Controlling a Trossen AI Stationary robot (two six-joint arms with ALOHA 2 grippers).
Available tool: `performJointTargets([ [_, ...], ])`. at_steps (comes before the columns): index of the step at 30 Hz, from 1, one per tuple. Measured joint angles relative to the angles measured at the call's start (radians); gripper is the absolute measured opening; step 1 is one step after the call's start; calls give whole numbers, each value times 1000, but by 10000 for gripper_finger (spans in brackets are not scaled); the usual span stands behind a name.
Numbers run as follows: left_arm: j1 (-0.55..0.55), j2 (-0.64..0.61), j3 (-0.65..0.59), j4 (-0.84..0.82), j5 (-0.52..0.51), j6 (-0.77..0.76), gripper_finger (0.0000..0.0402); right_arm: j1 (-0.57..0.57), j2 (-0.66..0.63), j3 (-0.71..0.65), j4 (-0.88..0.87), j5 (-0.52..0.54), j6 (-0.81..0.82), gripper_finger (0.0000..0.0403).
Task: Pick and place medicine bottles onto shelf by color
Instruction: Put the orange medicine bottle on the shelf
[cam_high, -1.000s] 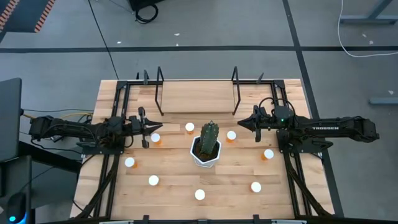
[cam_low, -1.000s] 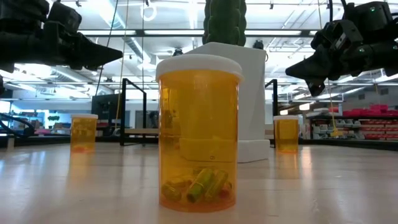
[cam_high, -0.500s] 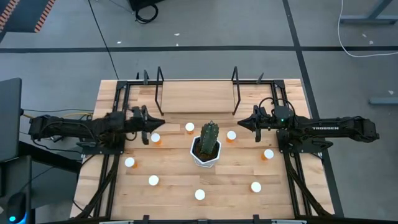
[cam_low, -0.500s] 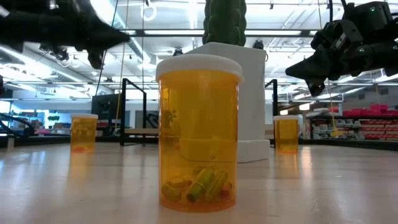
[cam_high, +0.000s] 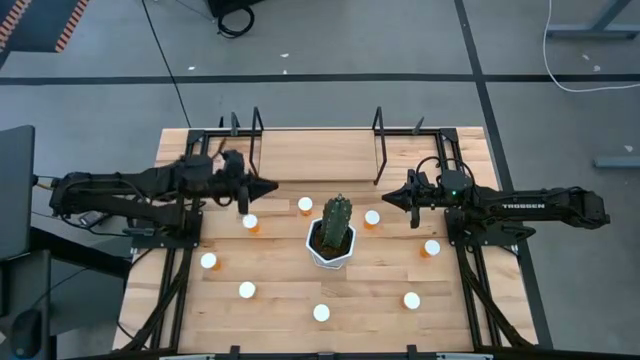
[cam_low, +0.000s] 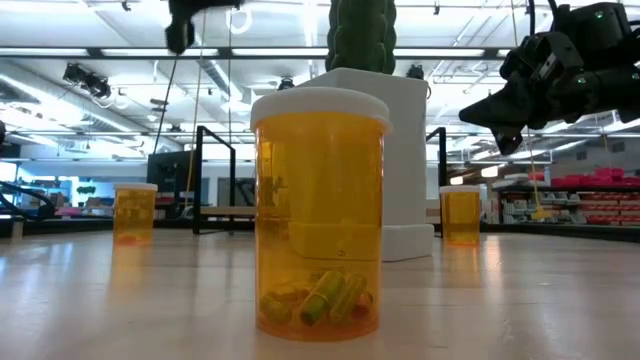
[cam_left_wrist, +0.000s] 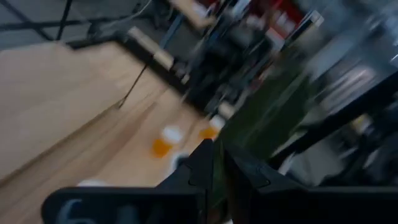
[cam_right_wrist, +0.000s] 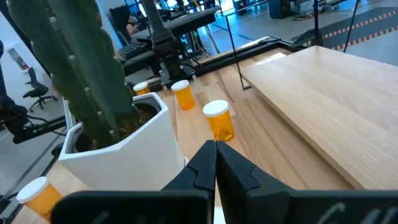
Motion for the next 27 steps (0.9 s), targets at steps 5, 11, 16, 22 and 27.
performJointTargets([
  [5, 3, 16, 107, 73, -40, -20, 30, 0, 0, 0, 0, 0, 0, 15],
  [11, 3, 15, 224, 124, -65, -24, 34, 0, 0, 0, 0, 0, -29, 15],
  [16, 3, 16, 301, 122, -80, 3, 29, 0, 0, 0, 0, 0, 97, 15],
  [22, 3, 16, 360, 121, -80, 16, 32, 0, 0, 5, -2, 0, 294, 15],
  [27, 3, 16, 367, 120, -121, 47, 43, 0, 0, 22, 0, 0, 313, 15],
])
